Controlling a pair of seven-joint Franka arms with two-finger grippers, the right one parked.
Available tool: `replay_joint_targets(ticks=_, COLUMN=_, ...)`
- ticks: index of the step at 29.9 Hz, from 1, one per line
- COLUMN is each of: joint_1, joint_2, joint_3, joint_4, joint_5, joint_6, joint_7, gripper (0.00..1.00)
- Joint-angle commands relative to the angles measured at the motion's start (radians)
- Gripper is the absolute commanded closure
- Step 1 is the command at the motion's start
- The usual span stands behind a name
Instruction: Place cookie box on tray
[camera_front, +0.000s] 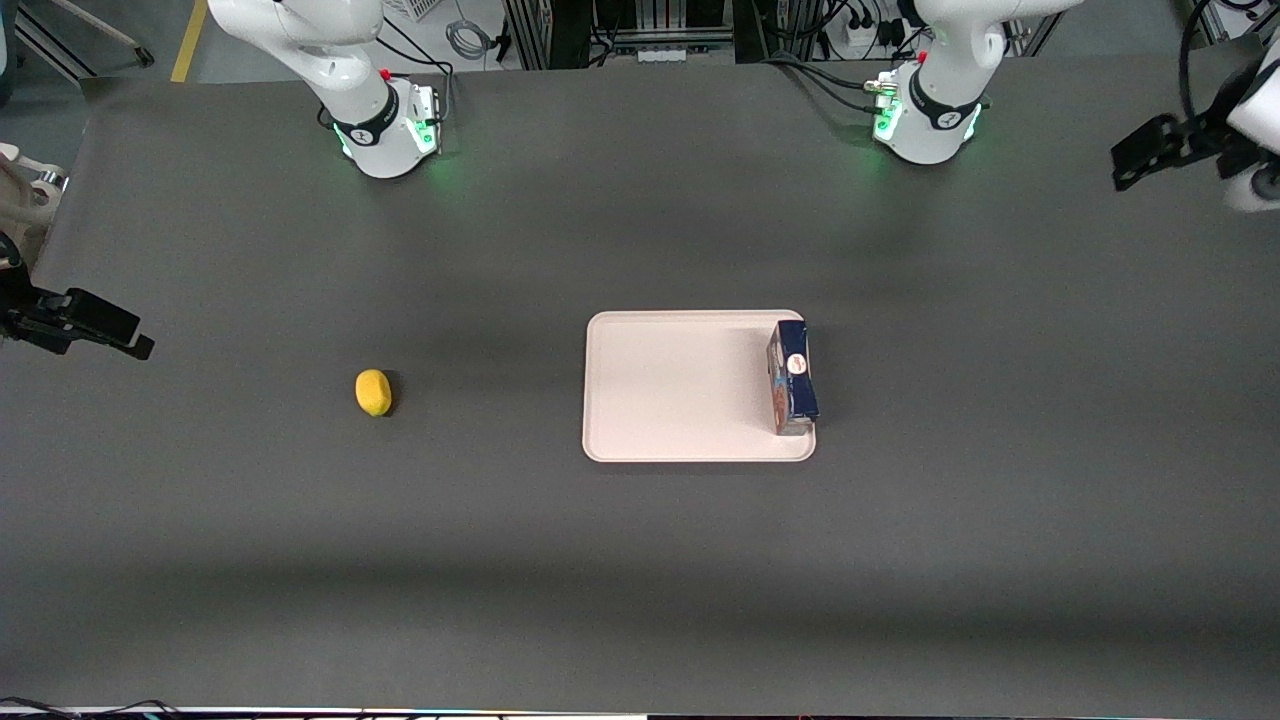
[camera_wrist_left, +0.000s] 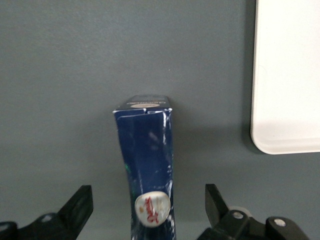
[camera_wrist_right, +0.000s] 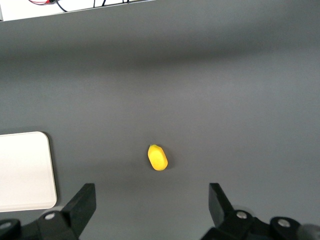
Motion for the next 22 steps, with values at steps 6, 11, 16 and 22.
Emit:
replay_joint_targets(ticks=6, joint_1=-0.008, joint_2=-0.061, joint_3=0.013, joint_4=-0.071, joint_5=-0.018, joint_6=0.050, joint_7=0.014, gripper=0.00)
replay_joint_targets(ticks=11, joint_1=-0.008, joint_2=-0.061, joint_3=0.021, joint_4=-0.053, joint_5=-0.017, joint_6=0.037, joint_7=0.014, gripper=0.00)
replay_joint_targets(ticks=16, joint_1=-0.008, joint_2=-0.062, joint_3=0.051, joint_4=-0.053, joint_5=-0.018, joint_6=0.035, joint_7=0.034, gripper=0.00)
replay_joint_targets(ticks=22, joint_1=-0.008, joint_2=-0.061, joint_3=0.067, joint_4=-0.052, joint_5=-0.018, joint_6=0.026, joint_7=0.053, gripper=0.00)
